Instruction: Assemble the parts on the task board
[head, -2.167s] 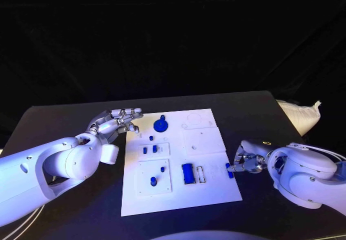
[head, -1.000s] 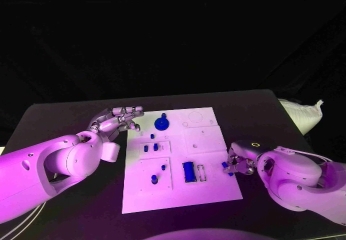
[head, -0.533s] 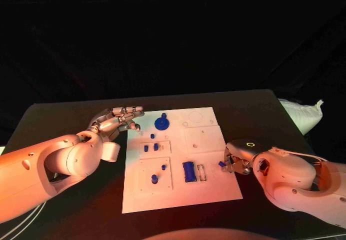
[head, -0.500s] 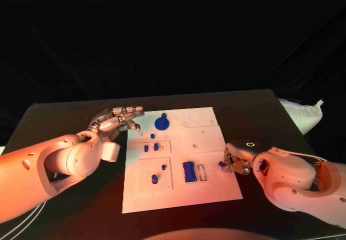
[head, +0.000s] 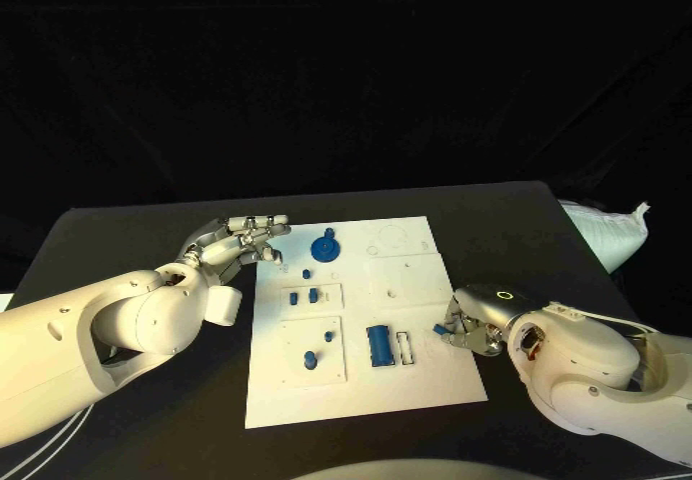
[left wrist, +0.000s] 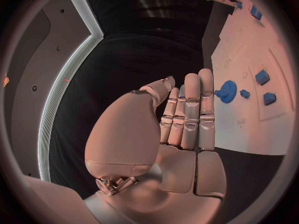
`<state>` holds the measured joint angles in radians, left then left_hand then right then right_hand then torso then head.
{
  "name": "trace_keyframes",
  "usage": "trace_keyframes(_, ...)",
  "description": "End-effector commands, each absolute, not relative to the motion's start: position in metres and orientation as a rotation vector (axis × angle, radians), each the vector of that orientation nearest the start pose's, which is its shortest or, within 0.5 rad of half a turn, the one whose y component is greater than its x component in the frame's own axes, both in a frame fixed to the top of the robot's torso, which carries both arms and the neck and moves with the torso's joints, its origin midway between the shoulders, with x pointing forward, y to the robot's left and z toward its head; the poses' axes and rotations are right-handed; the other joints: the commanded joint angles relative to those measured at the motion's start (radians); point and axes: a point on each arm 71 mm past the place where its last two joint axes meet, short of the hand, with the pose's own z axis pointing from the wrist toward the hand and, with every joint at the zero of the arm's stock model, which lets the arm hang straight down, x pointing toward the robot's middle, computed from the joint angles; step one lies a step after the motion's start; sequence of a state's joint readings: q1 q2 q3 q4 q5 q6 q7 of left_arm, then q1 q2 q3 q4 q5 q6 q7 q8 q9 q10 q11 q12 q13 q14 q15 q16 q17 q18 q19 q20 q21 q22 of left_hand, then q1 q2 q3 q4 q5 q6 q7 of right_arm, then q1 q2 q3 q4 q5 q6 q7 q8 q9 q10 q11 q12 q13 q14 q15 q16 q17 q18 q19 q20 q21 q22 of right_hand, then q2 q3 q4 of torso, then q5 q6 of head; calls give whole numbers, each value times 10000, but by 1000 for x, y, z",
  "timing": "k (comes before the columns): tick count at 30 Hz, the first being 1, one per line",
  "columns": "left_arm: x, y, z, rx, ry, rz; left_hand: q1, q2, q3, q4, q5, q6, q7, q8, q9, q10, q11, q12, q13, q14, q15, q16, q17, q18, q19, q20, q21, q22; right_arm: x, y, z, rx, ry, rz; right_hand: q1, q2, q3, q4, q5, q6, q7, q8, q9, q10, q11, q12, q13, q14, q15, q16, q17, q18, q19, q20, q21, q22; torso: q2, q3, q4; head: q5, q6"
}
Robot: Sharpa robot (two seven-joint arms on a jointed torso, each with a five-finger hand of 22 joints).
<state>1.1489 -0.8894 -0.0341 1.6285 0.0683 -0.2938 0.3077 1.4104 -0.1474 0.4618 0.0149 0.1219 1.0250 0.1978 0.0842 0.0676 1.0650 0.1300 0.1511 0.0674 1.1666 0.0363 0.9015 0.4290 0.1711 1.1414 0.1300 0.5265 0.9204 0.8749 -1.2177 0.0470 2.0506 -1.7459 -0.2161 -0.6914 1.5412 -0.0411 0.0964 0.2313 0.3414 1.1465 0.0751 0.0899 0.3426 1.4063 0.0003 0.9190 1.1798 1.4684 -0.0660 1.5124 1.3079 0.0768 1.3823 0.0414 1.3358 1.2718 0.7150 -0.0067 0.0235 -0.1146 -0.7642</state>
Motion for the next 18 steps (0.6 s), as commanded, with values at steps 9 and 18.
trace_keyframes(9, 458, 197, -200, -12652, 15547, -15992, -4, 107, -45, -30, 42, -84, -3, 9, -14, -82, -24, 67, -12, -78, -21, 62, -15, 109, -98, 2, -47, -16, 329, -239, -225, 2294, 19551, 3434, -752, -423, 1049, -33, -213, 90, -50, 24, 211, 126, -109, 145, 102, 810, -70, 22, 1585, -34, 21, -16, 23, 54, 20, -10, 22, 54, 28)
trace_keyframes(18, 458, 197, -200, -12660, 15559, -15993, -4, 107, -45, -30, 42, -84, -3, 9, -14, -82, -24, 67, -12, -78, -21, 62, -15, 109, -98, 2, -47, -16, 327, -230, -225, 2945, 19715, 4030, -929, -519, 1133, 43, -192, 105, -56, 26, 233, 153, -111, 185, 130, 813, -72, 27, 1596, -34, 25, -19, 23, 58, 24, -18, 5, 109, -7)
